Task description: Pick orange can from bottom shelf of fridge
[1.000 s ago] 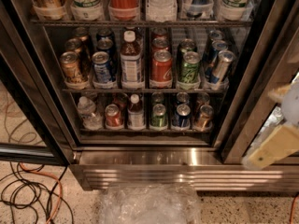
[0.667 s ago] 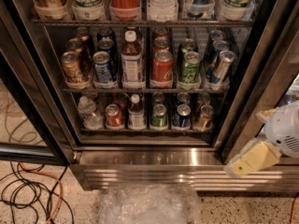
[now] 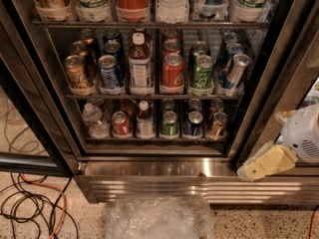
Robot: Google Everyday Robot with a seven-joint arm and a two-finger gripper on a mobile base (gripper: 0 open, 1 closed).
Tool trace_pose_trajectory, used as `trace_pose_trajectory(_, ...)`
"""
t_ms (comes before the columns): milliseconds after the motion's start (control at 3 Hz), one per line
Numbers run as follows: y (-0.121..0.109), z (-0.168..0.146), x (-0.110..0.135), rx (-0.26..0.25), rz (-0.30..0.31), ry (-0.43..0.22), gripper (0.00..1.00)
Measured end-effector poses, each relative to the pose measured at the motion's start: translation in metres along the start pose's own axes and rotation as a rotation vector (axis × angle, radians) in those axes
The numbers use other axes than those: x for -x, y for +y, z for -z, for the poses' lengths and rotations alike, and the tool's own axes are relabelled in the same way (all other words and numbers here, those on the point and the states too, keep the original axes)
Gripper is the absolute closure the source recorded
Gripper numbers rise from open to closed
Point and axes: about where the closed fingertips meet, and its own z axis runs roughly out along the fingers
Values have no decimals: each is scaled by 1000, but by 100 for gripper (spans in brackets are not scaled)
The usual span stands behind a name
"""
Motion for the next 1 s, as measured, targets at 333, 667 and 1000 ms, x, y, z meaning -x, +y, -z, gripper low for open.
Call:
trace_pose_trajectory(333,-11,-15,7,-32,-4,-68,0)
trace_pose_trajectory(667,-11,-15,7,-32,-4,-68,0)
trace_pose_trajectory(1000,-14,-19,3,-53,-23,-77,0)
